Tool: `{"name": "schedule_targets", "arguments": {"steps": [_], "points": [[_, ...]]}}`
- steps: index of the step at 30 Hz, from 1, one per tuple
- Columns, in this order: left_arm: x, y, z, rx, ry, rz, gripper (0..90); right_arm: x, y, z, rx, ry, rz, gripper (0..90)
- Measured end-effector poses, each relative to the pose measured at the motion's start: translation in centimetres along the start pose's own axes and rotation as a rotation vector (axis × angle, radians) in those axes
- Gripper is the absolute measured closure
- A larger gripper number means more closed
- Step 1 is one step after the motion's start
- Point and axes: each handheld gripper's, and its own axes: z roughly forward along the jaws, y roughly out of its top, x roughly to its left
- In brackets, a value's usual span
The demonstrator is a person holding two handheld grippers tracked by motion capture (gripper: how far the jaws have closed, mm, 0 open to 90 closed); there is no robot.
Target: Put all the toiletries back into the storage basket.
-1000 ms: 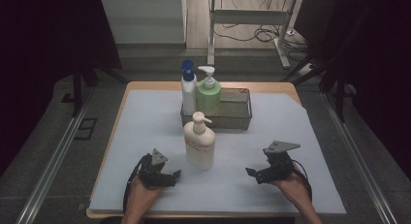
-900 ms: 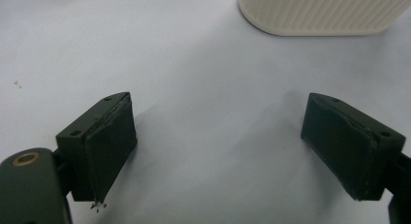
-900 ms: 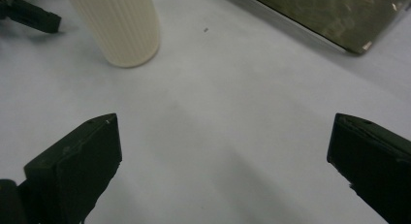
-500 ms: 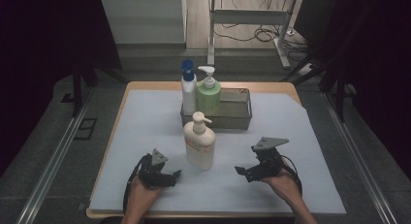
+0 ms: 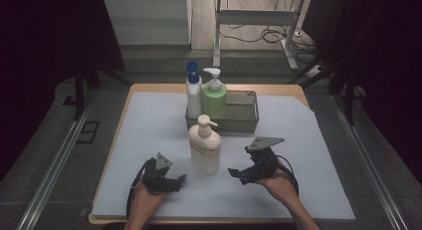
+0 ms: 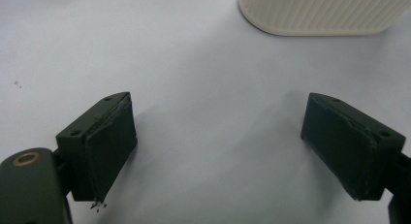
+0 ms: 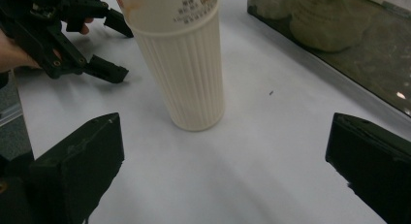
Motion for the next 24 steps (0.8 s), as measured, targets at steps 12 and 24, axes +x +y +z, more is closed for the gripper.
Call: {"name": "schedule_targets", "arguments": {"steps": [12, 24], "points": [[0.0, 0.0, 0.0, 0.0, 0.0, 0.0, 12.1, 1.5, 2.2, 1.6, 0.0, 0.003, -0.052, 2.3], [0.0, 0.0, 0.0, 0.002, -0.001, 0.0, 12.1, 2.6, 4.2, 3.2, -0.011, 0.007, -0.068, 5.5]]}}
